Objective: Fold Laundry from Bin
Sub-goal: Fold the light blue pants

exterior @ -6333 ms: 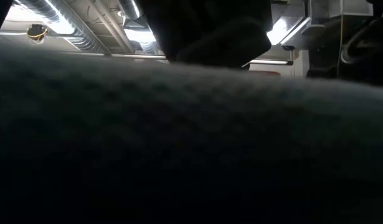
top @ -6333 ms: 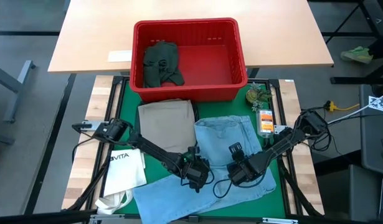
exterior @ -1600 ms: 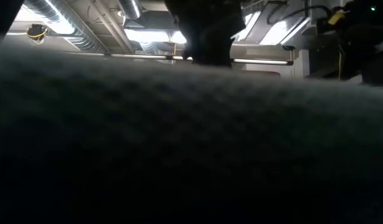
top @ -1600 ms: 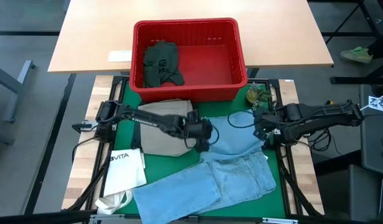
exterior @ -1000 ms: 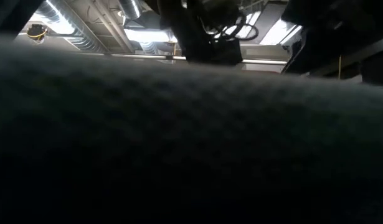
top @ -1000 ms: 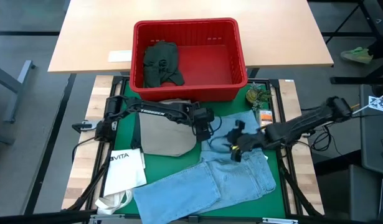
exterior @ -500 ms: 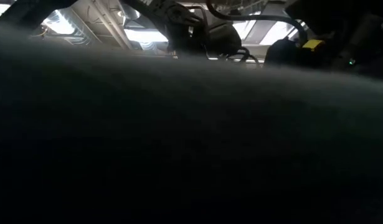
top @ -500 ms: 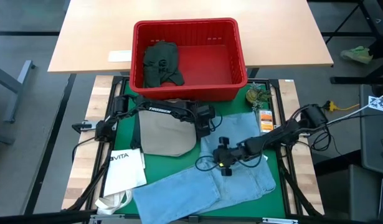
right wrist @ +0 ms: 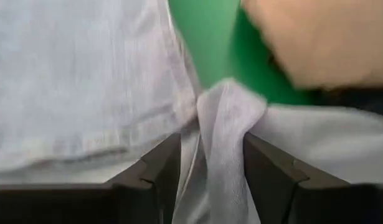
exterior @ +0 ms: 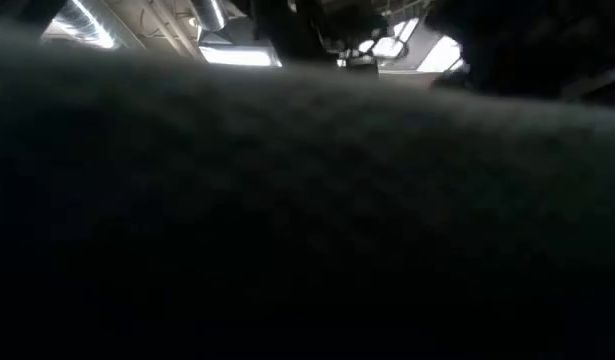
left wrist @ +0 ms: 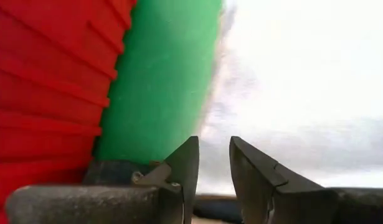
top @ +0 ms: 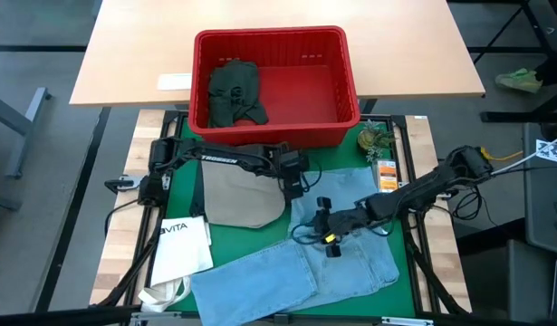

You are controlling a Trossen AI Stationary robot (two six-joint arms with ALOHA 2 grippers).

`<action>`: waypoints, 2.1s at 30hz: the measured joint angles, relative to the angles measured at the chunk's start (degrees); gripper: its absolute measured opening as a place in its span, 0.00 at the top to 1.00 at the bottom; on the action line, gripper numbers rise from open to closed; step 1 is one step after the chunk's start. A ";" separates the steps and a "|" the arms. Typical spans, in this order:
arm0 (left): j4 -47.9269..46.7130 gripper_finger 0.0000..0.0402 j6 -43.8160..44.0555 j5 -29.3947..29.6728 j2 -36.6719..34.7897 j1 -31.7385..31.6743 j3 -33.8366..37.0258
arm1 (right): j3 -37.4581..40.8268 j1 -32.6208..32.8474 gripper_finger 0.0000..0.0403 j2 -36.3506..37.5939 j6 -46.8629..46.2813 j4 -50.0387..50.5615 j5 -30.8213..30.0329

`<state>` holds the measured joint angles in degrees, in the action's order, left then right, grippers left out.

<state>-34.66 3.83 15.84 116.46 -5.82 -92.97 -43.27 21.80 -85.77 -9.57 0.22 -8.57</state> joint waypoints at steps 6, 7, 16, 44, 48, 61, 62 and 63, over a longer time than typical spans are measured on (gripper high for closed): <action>-4.62 0.79 0.66 -0.18 -3.80 4.77 0.00 | -0.09 -0.03 0.59 7.88 1.96 0.21 -5.41; -5.29 0.79 1.37 -0.24 -4.34 5.80 0.00 | -0.09 -0.10 0.59 9.07 2.73 0.30 -7.10; -5.43 0.79 7.27 -0.46 -3.44 14.46 0.00 | -0.07 -6.35 0.59 12.69 10.71 1.77 -15.91; 3.72 0.79 16.70 2.60 8.98 22.16 -0.15 | -0.15 -24.13 0.59 -10.86 10.10 2.15 -6.73; 3.74 0.79 16.77 2.99 9.05 22.76 -0.15 | -0.42 -25.75 0.59 -11.46 6.74 4.66 -5.80; 3.57 0.79 17.56 3.38 9.05 23.21 -0.09 | 0.00 -30.42 0.59 -8.43 6.78 5.89 -4.33; 3.57 0.79 17.65 3.38 9.05 23.21 -0.09 | 0.04 -30.64 0.59 -8.18 6.86 5.66 -4.57; 3.57 0.79 17.92 3.38 9.05 23.23 -0.09 | 0.06 -30.98 0.59 -7.92 6.90 5.13 -4.85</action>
<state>-31.10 21.75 19.22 125.51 17.41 -93.06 -43.21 -9.18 -93.69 -2.67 5.35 -13.42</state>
